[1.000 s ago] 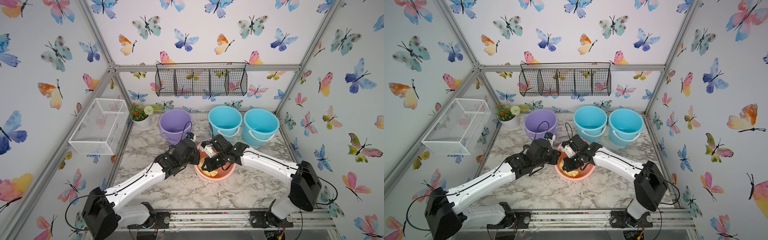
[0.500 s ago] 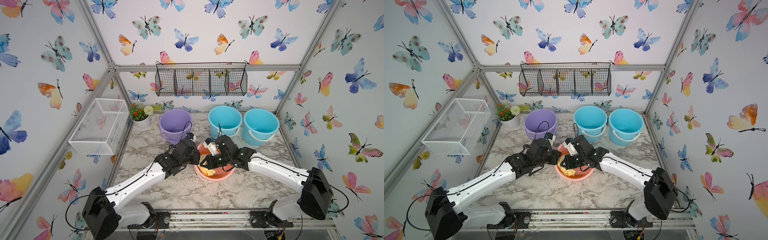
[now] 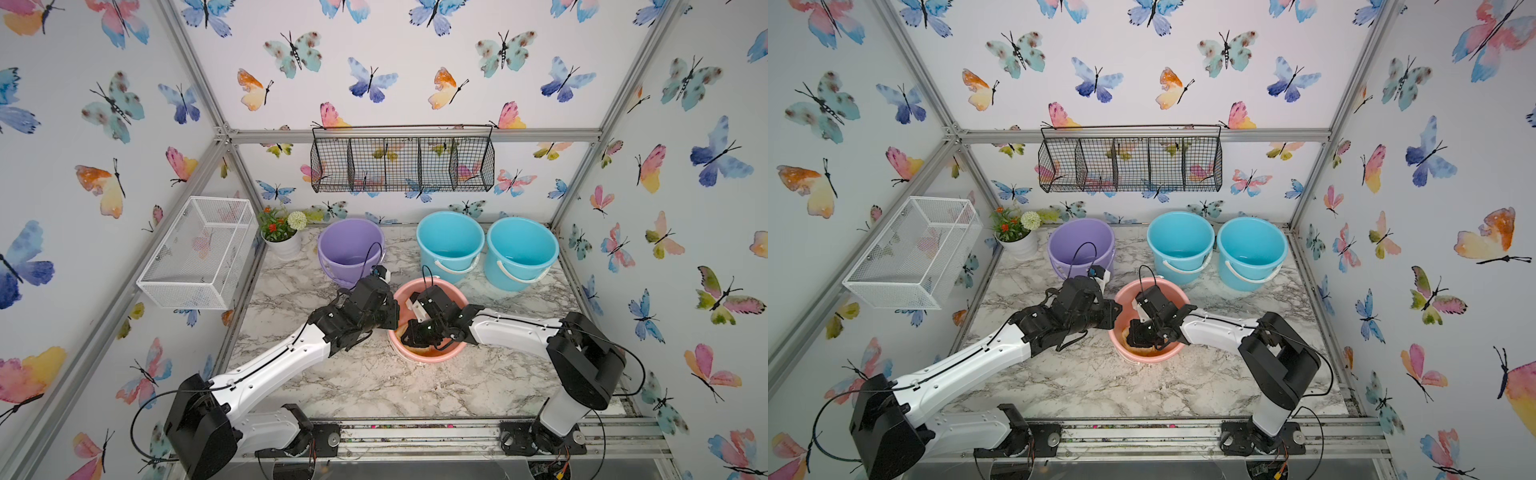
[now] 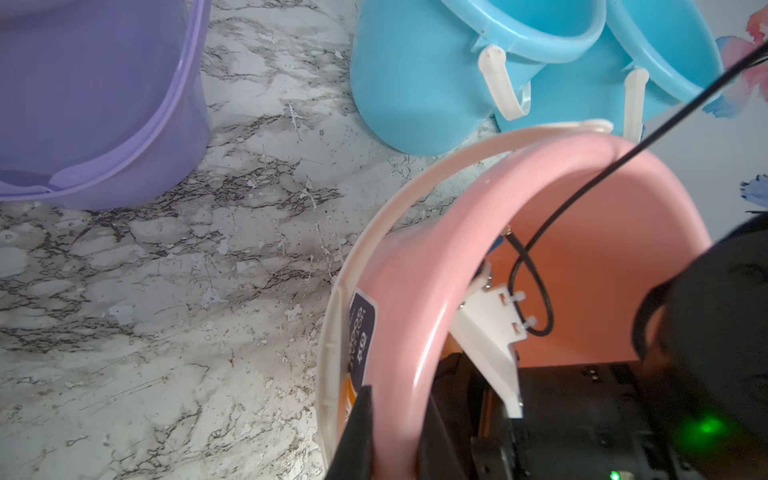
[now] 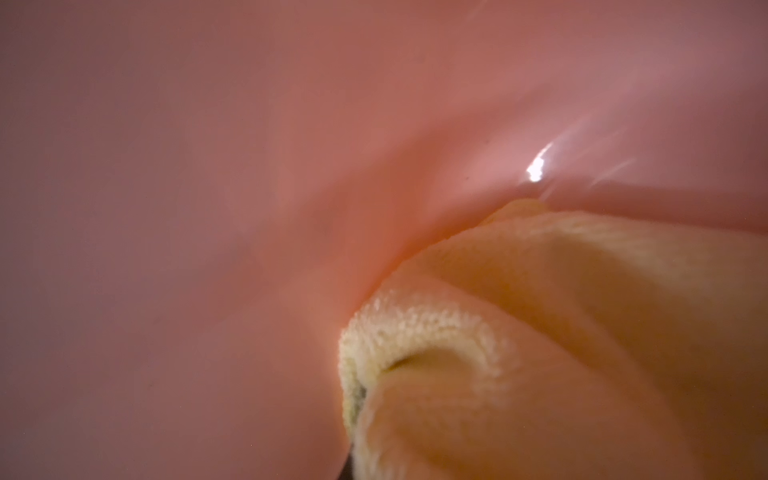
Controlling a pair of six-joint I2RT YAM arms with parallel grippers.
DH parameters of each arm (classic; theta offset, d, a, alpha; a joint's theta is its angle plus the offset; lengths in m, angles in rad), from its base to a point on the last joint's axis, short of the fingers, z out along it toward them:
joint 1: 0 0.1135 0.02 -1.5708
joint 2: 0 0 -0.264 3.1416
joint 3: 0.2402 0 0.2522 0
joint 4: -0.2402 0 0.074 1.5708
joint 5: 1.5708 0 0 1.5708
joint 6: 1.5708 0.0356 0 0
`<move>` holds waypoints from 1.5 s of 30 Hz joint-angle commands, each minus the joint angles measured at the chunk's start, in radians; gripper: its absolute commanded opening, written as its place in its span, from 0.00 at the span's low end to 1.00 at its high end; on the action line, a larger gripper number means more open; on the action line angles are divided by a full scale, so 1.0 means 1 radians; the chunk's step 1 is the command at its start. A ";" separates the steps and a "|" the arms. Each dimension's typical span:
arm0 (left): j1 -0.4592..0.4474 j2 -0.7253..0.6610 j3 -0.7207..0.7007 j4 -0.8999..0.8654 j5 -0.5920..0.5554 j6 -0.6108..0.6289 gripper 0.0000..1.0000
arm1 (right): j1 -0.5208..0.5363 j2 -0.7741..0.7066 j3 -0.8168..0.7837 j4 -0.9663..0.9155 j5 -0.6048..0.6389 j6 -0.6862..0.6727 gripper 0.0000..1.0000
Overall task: Wipe the inside of the bucket with a cloth
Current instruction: Wipe the dirt from the inside of the bucket.
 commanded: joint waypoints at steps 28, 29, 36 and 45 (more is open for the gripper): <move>0.029 -0.011 0.032 0.036 0.059 -0.036 0.00 | 0.009 -0.058 0.101 0.009 -0.018 0.041 0.02; 0.032 -0.009 0.033 0.033 0.060 -0.036 0.00 | 0.009 -0.087 0.094 0.009 -0.011 0.045 0.02; 0.037 -0.003 0.032 0.039 0.084 -0.036 0.00 | 0.009 -0.263 0.052 0.051 0.080 0.044 0.02; 0.037 -0.015 0.027 0.037 0.090 -0.034 0.00 | 0.009 -0.267 0.060 0.090 0.149 -0.003 0.02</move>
